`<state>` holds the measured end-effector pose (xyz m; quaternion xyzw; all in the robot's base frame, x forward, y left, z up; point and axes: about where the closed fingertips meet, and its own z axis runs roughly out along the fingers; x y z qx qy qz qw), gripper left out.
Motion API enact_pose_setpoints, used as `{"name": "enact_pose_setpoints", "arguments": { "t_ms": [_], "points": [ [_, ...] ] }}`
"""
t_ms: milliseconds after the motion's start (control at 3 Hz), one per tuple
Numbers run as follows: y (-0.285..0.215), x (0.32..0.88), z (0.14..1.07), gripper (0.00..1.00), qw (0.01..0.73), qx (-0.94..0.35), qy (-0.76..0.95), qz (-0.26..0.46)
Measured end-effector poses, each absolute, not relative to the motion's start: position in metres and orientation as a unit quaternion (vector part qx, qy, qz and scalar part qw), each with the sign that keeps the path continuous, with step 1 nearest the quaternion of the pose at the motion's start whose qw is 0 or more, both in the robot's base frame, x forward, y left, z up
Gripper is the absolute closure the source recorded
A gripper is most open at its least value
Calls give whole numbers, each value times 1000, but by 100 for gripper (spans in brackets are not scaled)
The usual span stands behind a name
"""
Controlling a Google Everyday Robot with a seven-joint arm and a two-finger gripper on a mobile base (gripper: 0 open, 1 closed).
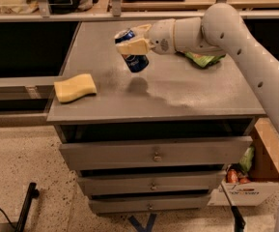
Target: Place pepsi can upright
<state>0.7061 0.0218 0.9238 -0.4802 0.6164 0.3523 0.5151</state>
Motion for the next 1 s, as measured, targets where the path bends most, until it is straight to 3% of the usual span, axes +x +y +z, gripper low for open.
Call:
{"name": "enact_pose_setpoints", "arguments": {
  "t_ms": [1000],
  "points": [
    [16,704,909,100,528,-452,600,396]
  ]
}}
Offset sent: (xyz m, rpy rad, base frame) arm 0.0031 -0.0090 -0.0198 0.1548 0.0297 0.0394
